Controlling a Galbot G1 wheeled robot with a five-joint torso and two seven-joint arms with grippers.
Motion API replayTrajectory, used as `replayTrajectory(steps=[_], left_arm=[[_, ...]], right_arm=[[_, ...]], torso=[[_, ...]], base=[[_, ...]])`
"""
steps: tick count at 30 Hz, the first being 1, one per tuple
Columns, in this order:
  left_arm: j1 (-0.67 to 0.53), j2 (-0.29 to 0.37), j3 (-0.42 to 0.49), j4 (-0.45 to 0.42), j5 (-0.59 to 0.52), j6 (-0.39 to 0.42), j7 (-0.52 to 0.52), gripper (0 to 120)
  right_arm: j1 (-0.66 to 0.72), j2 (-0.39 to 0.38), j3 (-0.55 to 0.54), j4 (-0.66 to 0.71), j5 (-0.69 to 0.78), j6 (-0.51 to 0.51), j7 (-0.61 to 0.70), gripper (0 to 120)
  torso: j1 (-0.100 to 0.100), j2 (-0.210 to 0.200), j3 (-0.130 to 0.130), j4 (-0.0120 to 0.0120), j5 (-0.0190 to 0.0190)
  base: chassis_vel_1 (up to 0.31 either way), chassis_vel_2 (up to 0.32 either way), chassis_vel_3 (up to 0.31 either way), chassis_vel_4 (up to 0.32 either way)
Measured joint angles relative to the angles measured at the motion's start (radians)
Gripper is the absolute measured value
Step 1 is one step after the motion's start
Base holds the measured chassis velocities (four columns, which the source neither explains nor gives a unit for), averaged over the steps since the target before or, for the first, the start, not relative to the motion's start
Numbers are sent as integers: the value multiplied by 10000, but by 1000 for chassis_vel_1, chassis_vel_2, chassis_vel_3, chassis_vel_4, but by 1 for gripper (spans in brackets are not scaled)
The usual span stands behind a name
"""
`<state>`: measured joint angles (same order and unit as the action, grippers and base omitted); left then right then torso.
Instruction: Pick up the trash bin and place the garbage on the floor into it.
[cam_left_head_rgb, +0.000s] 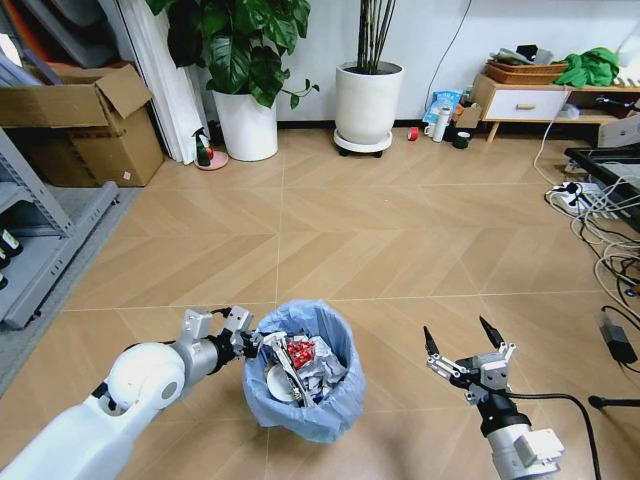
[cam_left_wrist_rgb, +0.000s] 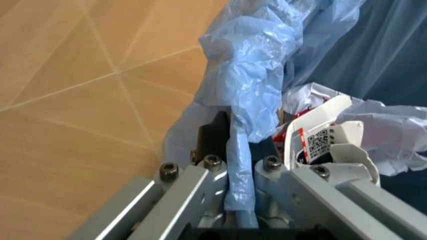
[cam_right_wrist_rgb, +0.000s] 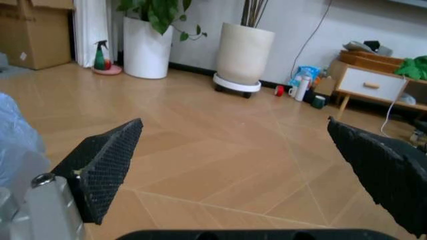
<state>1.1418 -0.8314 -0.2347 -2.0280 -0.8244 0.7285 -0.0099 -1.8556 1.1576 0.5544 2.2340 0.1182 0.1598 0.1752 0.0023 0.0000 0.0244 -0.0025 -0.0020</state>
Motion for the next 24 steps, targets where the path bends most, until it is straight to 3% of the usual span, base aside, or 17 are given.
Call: replayTrajectory(steps=[5,7,8,11,20,24], left_arm=[[240,-591,-437,2,-676,-128,-1360,0],[271,-973,-841,-11,-1256,-306,-2716,0],[271,-973,-841,-11,-1256,-306,-2716,0],[76,-1305,-1230,212,-1942,-482,-4237,0],[312,-1532,-1749,523,-1683,-548,-5110,0],[1096,-1762,-2488,603,-1614,-548,-5588,0]], right_arm=[[50,81,106,-23,17,56,12,100],[41,-115,134,-26,63,56,21,100],[41,-115,134,-26,63,56,21,100],[31,-243,190,-24,139,47,27,100],[104,-296,241,-136,287,36,37,100],[171,-607,308,-228,478,-27,51,100]], torso=[[0,0,0,0,-2],[0,0,0,0,1],[0,0,0,0,1],[0,0,0,-1,1],[1,0,0,-4,1],[1,0,0,-1,1]], base=[[0,0,0,0],[0,0,0,0],[0,0,0,0],[0,0,0,0],[0,0,0,0],[0,0,0,0]])
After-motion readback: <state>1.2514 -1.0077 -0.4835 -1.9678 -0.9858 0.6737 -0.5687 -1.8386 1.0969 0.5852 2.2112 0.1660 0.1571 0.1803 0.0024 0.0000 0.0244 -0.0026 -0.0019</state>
